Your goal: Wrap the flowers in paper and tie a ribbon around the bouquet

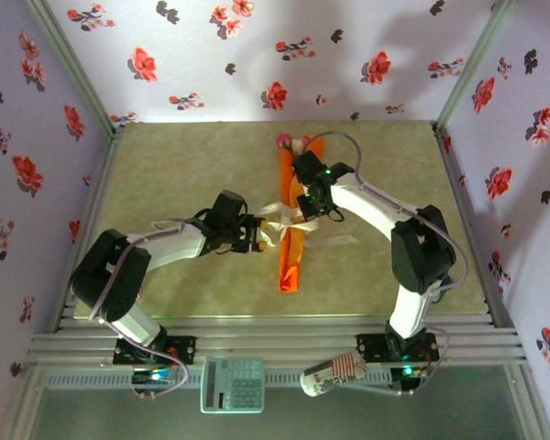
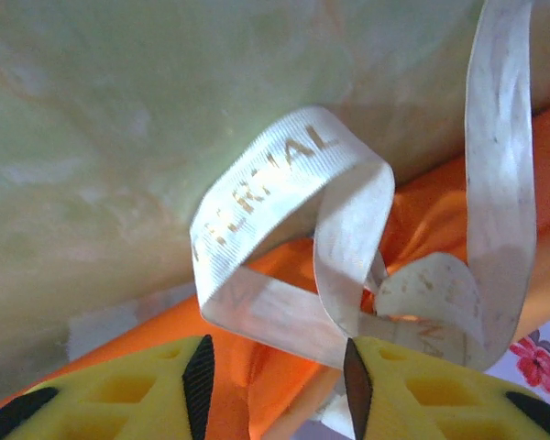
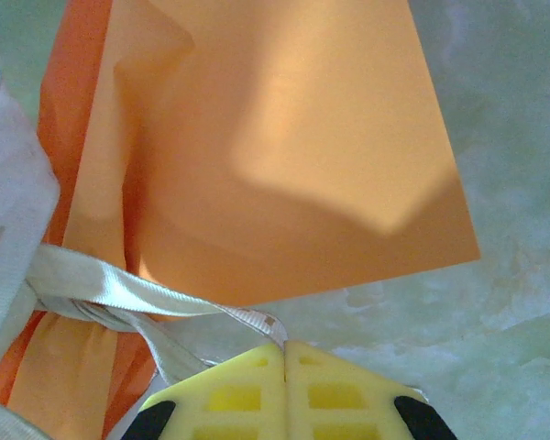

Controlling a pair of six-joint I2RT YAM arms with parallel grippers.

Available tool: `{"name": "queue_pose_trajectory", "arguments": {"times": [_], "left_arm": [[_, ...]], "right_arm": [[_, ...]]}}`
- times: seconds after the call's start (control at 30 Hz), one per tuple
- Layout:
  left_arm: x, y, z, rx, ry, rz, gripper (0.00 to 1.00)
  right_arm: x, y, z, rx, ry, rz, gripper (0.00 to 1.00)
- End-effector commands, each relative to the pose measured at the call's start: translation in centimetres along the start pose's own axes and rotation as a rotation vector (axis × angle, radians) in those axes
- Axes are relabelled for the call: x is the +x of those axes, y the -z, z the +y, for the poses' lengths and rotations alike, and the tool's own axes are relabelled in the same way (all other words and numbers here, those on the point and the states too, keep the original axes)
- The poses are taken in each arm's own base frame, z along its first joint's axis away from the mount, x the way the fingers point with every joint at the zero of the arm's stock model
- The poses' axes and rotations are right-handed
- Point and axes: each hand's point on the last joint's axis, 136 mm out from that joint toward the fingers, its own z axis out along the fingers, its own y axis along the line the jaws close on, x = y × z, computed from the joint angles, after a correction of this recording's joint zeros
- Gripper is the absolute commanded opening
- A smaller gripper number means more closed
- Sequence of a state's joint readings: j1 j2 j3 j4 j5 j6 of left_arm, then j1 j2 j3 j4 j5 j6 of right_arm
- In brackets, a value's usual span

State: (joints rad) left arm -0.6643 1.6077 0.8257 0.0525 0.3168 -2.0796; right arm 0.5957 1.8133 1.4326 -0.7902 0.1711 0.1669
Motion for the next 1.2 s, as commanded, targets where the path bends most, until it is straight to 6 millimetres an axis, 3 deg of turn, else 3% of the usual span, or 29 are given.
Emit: {"name": "queue_pose_trajectory", "arguments": {"times": [0.0,0.17,0.47,0.67,0.83,0.97,1.17], "left_arm": [[1.2,-1.0,0.2,-0.037,0.081,0.013,0.4],[2.1,-1.4,2.7,-0.096,0.162,-0.013,0.43],[0.4,-4.1,1.0,0.017,0.255,-0.055,0.43],[-0.2,-4.4,1.1,0.027,0.26,-0.078,0.39],[-0.3,-5.2,1.0,0.031,0.261,-0.075,0.26],[-0.8,-4.9,1.6,0.021,0.258,-0.091,0.0],[-1.8,-2.6,1.7,0.032,0.22,-0.145,0.0]], "right_arm": [[-0.4,1.2,-0.2,-0.023,-0.043,-0.036,0.0],[-0.3,1.1,-0.1,-0.029,-0.049,-0.034,0.0],[-0.1,1.0,0.1,-0.043,-0.056,-0.032,0.0],[-0.2,1.1,0.1,-0.048,-0.057,-0.035,0.0],[0.0,1.0,0.2,-0.052,-0.062,-0.033,0.0],[0.0,1.1,-0.2,-0.045,-0.084,-0.045,0.0],[0.0,1.6,-1.3,-0.04,-0.155,-0.075,0.0]]}}
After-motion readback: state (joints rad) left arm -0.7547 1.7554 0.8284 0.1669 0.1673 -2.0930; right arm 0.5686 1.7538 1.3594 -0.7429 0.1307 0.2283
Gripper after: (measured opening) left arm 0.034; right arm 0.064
